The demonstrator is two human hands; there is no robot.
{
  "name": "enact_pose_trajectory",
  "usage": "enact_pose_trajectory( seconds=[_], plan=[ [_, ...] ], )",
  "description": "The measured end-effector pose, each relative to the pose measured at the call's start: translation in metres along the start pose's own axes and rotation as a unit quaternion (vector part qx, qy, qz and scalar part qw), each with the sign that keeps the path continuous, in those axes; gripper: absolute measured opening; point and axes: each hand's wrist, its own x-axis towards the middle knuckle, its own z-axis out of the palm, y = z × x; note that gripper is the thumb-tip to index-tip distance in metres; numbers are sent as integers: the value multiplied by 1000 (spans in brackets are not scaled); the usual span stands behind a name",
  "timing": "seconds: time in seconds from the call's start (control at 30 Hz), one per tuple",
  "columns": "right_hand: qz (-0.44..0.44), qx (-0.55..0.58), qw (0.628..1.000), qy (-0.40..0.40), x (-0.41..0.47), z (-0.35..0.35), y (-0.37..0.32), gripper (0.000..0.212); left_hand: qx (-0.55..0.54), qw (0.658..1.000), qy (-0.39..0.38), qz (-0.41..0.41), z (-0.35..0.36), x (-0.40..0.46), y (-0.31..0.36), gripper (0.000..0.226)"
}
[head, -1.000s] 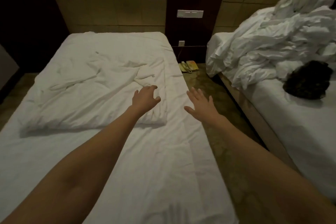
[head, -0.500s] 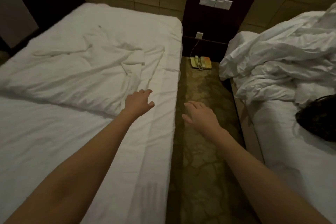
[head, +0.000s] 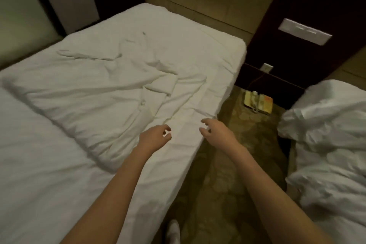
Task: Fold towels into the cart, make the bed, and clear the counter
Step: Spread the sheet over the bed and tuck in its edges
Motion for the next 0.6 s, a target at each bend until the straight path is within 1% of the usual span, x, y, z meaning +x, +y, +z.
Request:
enact_pose_trajectory(
  seconds=[0.13,0.2,0.27,0.43,0.53,0.6],
  plan=[
    [-37,69,997,-15,73,-36,9,40,-10,997,15,-71,-24,49,18,31],
    [-42,100,994,-24,102,-44,24,39,-10,996,18,-88,-31,79,33,31],
    [-55,109,992,-43,132,-45,47,38,-21,993,23,-110,-31,114,47,32],
    [-109,83,984,-114,234,-38,102,37,-72,976,43,-200,-10,204,71,31],
    [-152,39,971,-181,290,-36,126,37,-116,956,53,-263,-3,253,86,31],
    [-186,10,959,-211,326,-33,133,38,-156,938,70,-300,1,282,86,31]
  ],
)
